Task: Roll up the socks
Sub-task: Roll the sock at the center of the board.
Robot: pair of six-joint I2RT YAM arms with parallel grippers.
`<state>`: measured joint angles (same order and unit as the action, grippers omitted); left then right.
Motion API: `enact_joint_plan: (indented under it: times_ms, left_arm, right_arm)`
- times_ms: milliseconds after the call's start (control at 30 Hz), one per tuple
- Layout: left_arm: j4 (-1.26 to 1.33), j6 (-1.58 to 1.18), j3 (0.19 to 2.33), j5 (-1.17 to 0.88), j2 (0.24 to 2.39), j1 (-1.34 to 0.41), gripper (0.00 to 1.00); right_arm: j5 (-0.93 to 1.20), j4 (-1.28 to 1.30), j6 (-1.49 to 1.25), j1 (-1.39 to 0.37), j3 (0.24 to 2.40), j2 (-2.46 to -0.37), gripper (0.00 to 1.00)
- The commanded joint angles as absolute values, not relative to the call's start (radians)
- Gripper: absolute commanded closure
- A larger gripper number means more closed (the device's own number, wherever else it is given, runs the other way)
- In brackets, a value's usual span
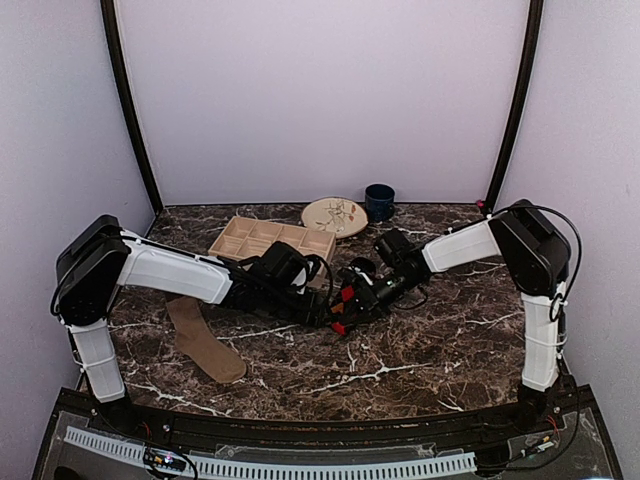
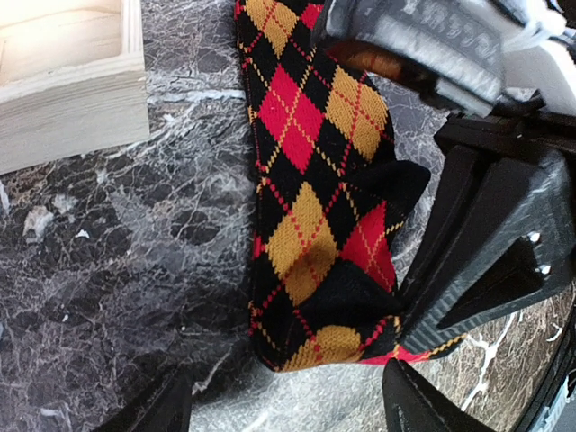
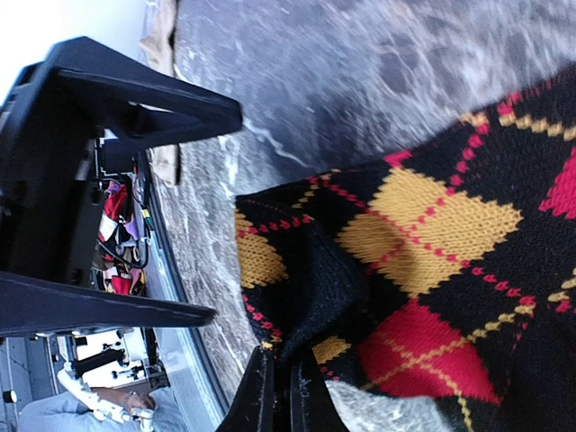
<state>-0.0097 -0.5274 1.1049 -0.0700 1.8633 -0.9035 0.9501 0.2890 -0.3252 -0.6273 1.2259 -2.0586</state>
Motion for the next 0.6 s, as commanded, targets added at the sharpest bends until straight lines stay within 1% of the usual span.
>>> enact_joint_plan:
  times_ms: [0,567]
  left_arm:
    - [-0.048,-0.522,1.124,-0.066,1.860,-0.908,0.24]
    - [-0.089,-0.520,1.159,-0.065,1.903,-0.914,0.24]
  right_arm:
    - [0.978,0.281,-0.314,-0.627,1.220,-2.081,1.00]
    - [0.950,0.279,-0.328,-0.637,1.206,-2.107,1.00]
